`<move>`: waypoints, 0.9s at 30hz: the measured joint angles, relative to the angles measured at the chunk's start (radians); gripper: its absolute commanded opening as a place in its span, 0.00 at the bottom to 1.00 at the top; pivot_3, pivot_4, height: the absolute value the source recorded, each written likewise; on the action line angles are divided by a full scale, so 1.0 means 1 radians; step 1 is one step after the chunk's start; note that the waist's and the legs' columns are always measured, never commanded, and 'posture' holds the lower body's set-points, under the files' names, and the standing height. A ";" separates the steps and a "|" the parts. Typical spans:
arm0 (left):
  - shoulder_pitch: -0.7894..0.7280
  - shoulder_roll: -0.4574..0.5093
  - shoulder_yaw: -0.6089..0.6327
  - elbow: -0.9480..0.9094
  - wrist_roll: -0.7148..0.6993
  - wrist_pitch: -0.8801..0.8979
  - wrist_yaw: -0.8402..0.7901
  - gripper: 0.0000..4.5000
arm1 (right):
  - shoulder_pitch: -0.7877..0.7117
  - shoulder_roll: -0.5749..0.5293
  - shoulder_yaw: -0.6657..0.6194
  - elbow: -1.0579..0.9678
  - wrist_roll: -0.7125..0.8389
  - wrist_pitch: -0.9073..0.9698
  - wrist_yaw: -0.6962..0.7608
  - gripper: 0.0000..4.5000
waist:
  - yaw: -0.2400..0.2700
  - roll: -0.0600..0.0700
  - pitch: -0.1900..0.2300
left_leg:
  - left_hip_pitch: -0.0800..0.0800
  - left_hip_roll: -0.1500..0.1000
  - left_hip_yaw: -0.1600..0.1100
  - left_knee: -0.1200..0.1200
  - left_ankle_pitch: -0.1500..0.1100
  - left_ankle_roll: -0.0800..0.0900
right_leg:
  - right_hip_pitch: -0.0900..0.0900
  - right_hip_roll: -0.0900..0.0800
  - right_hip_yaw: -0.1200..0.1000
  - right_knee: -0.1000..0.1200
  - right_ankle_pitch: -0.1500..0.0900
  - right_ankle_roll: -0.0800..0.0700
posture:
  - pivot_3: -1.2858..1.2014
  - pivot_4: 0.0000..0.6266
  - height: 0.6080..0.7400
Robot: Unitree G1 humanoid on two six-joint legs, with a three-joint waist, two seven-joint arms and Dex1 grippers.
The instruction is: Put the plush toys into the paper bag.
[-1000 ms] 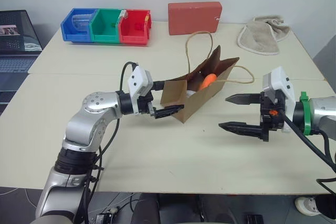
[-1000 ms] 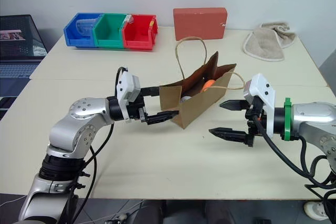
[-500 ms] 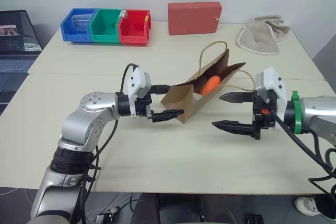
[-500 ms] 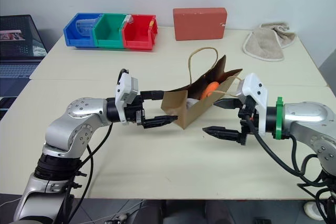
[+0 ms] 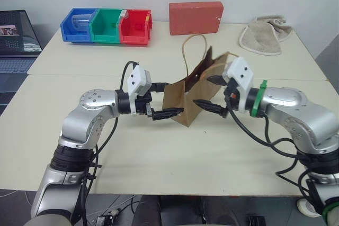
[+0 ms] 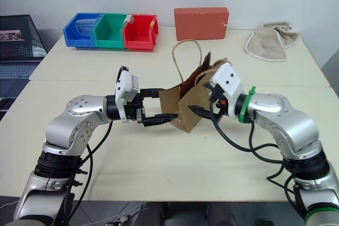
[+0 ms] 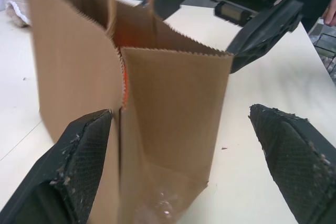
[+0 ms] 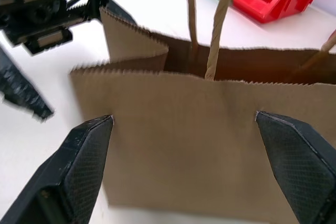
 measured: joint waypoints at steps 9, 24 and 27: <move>0.000 -0.045 -0.002 -0.003 0.006 0.001 0.046 1.00 | -0.009 0.071 0.037 0.028 -0.094 -0.018 -0.031 1.00 | 0.000 0.000 0.000 | 0.000 0.000 0.000 0.000 0.000 0.000 | 0.000 0.000 0.000 0.001 0.000 0.000 | 0.52 0.24 1.00; 0.003 -0.083 -0.005 0.013 0.029 -0.002 0.083 0.60 | -0.009 0.083 0.064 0.027 -0.173 -0.040 -0.005 1.00 | 0.000 0.000 0.000 | 0.000 0.000 0.000 0.000 0.000 0.000 | 0.000 0.000 0.000 0.001 0.000 0.000 | 0.52 0.24 1.00; 0.003 -0.086 -0.010 0.037 0.045 -0.018 0.086 0.39 | -0.007 0.065 0.061 0.020 -0.177 -0.040 0.013 1.00 | 0.000 0.000 0.000 | 0.000 0.000 0.000 0.000 0.000 0.000 | 0.000 0.000 0.000 0.001 0.000 0.000 | 0.52 0.24 1.00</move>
